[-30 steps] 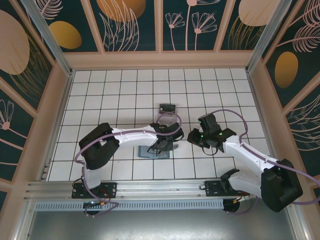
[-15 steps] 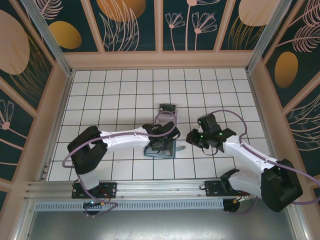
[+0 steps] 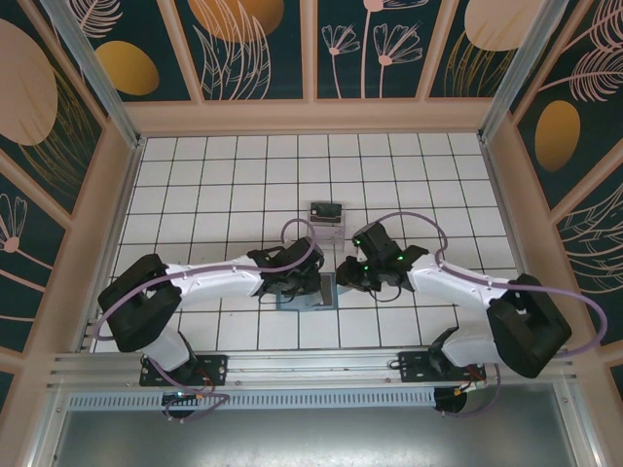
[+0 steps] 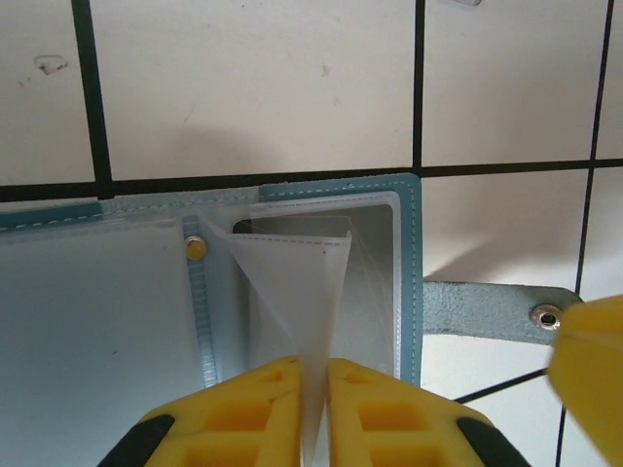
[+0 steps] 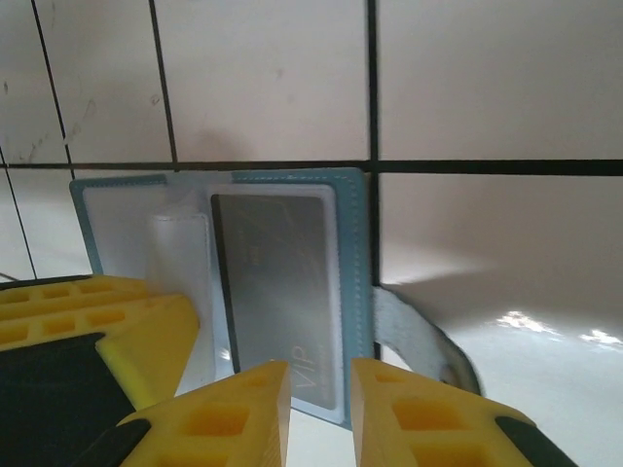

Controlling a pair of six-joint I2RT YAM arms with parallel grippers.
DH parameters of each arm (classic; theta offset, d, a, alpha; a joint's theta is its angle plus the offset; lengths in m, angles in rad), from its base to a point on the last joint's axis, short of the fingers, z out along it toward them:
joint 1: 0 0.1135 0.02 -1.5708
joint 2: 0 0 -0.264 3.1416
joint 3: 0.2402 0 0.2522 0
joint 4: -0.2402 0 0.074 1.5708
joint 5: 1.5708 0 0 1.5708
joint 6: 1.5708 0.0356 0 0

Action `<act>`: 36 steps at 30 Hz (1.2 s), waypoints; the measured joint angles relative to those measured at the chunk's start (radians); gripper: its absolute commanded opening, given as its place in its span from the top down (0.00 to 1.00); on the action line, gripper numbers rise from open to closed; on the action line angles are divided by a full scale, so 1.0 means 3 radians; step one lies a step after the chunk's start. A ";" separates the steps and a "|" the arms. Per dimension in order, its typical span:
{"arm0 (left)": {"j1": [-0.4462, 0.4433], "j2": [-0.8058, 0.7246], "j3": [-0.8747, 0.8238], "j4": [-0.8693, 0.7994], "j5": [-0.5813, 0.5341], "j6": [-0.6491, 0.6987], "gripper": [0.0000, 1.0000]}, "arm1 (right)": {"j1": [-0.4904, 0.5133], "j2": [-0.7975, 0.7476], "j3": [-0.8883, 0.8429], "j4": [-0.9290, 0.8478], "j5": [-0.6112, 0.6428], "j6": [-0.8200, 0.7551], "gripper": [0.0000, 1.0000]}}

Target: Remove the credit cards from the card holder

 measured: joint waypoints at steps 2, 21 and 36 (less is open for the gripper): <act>0.0018 -0.0039 -0.0052 0.0039 0.0028 -0.0001 0.83 | 0.0048 0.0103 0.0033 0.0055 -0.0018 0.0024 0.77; 0.0089 -0.0543 -0.0244 -0.0048 -0.0051 0.0046 0.74 | 0.0346 0.0785 0.0244 0.0415 -0.0203 0.0169 0.78; 0.0233 -0.1467 -0.0332 -0.0533 -0.0518 0.0128 0.71 | 0.0609 0.1214 0.0768 0.0408 -0.0203 0.0206 0.78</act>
